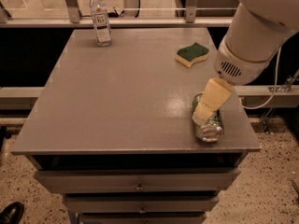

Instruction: Place green can upright

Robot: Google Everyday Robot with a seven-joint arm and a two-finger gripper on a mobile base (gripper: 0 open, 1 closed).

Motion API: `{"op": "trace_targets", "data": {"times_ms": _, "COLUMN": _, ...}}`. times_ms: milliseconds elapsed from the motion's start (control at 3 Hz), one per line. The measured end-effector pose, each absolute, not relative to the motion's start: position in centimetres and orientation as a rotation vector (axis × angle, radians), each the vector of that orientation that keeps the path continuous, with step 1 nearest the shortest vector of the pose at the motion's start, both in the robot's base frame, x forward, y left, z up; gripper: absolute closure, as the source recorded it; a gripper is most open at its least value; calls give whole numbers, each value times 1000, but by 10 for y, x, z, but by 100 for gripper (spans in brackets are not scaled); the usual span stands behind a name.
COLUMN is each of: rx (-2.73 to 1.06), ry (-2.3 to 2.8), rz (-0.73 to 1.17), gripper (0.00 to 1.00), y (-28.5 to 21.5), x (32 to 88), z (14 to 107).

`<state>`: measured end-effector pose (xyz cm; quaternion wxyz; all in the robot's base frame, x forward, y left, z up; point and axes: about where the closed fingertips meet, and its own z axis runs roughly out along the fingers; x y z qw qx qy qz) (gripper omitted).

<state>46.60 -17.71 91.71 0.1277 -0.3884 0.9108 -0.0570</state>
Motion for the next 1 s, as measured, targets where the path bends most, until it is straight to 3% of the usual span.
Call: {"op": "trace_targets", "data": {"times_ms": 1000, "rx": -537, "ry": 2847, "rz": -62, "gripper": 0, "y": -166, "x": 469, "z": 874}}
